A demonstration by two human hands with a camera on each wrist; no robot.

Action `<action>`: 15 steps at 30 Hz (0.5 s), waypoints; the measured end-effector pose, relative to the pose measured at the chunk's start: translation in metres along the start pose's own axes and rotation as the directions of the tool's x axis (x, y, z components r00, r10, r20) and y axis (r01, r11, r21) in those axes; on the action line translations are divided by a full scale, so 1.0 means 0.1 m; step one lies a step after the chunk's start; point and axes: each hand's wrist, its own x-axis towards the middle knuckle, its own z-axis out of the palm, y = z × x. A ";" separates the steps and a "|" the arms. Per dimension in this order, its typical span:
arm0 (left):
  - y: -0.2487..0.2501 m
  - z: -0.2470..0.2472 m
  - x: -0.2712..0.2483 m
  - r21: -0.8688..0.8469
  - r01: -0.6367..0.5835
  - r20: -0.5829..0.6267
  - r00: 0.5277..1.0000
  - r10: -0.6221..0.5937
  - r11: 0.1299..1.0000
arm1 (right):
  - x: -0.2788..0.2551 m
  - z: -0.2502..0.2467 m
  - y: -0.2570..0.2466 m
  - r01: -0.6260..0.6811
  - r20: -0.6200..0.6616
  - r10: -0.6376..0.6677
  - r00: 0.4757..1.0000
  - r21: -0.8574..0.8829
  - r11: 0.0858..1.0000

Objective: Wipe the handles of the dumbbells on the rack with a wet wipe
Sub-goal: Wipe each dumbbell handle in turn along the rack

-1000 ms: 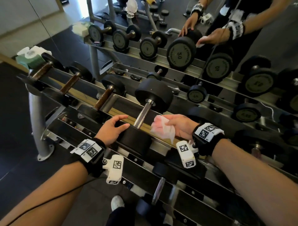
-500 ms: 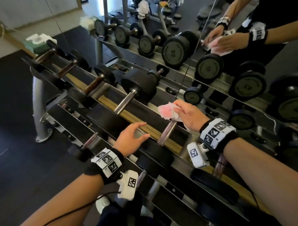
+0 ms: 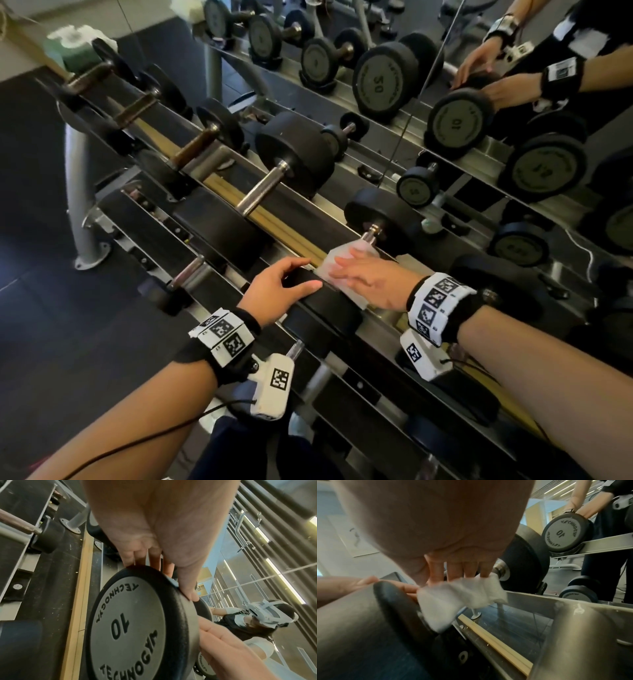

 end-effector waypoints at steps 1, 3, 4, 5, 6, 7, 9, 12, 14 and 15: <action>0.00 0.01 -0.01 -0.012 0.002 0.000 1.000 -0.002 1.000 | 0.01 0.00 0.00 0.073 0.012 -0.073 0.997 -0.105 0.992; -0.02 0.02 -0.01 -0.037 0.002 -0.001 1.000 -0.002 0.999 | 0.02 0.01 -0.01 0.112 0.099 -0.091 0.991 -0.244 0.963; -0.03 0.02 -0.01 -0.050 0.002 0.000 1.000 -0.002 0.999 | 0.03 0.02 0.00 0.084 0.164 -0.042 0.986 -0.259 0.962; -0.04 0.02 -0.01 -0.063 0.003 0.001 1.000 -0.003 0.998 | 0.03 0.02 0.03 0.051 0.229 0.011 0.973 -0.262 0.964; -0.04 0.03 -0.01 -0.080 0.006 0.002 1.000 -0.006 0.997 | 0.04 -0.02 0.07 0.018 0.281 0.059 0.958 -0.264 0.964; -0.05 0.02 -0.01 -0.102 0.008 0.002 1.000 -0.008 0.995 | 0.05 -0.08 0.11 -0.021 0.306 0.103 0.946 -0.258 0.966; -0.06 0.03 -0.01 -0.140 0.007 0.004 1.000 -0.006 0.990 | 0.07 -0.26 0.18 -0.106 0.285 0.167 0.944 -0.220 0.970; -0.11 0.06 -0.01 -0.201 0.013 0.008 1.000 -0.012 0.980 | 0.09 -0.38 0.12 -0.132 0.223 0.203 0.953 -0.298 0.946; -0.14 0.07 0.00 -0.227 0.012 0.009 1.000 -0.010 0.974 | 0.07 -0.23 -0.04 -0.067 0.220 0.162 0.962 -0.384 0.921; -0.15 0.08 0.01 -0.237 0.010 0.008 1.000 -0.008 0.972 | 0.05 -0.13 -0.11 -0.019 0.254 0.126 0.959 -0.386 0.922</action>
